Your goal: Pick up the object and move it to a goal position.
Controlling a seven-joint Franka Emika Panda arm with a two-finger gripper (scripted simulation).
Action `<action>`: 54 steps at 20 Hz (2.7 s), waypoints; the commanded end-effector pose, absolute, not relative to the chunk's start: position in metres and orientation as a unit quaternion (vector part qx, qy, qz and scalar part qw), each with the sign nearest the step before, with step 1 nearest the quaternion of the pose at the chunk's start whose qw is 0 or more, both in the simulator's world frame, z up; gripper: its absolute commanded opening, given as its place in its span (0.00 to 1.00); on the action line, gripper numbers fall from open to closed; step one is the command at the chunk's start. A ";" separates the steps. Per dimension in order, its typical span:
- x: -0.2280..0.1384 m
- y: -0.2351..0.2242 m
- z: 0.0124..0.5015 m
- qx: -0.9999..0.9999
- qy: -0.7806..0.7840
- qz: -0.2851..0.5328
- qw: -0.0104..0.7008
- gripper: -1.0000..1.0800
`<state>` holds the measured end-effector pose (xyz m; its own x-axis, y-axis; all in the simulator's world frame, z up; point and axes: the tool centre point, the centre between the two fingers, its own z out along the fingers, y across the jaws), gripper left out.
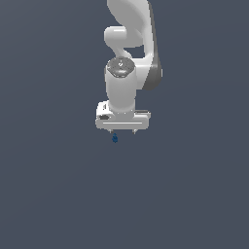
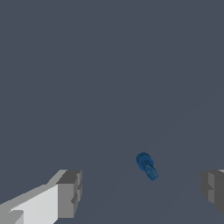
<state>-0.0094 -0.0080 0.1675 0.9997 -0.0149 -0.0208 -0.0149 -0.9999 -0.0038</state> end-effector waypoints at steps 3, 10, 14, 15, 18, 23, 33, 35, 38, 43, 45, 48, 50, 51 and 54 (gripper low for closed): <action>-0.009 -0.009 0.168 -1.000 0.009 0.010 0.002 0.96; -0.009 -0.018 0.175 -1.000 0.028 0.000 0.004 0.96; -0.009 -0.018 0.175 -1.000 0.028 0.000 0.003 0.96; -0.010 -0.018 0.174 -1.000 0.030 0.000 0.004 0.96; -0.011 -0.019 0.171 -0.999 0.041 0.000 0.004 0.96; -0.017 -0.023 0.160 -0.997 0.075 0.001 0.004 0.96; -0.042 -0.038 0.122 -0.979 0.202 0.001 0.004 0.96; -0.048 -0.041 0.114 -0.974 0.227 0.001 0.003 0.96; -0.055 -0.045 0.106 -0.966 0.259 0.001 0.002 0.96; -0.063 -0.050 0.096 -0.956 0.294 0.000 0.001 0.96; -0.065 -0.052 0.094 -0.953 0.302 0.000 0.000 0.96; -0.067 -0.052 0.092 -0.951 0.309 0.000 0.000 0.96; -0.066 -0.052 0.093 -0.952 0.306 0.000 0.000 0.96; -0.066 -0.052 0.092 -0.952 0.306 0.000 0.000 0.96; -0.067 -0.052 0.087 -0.952 0.307 0.000 0.000 0.96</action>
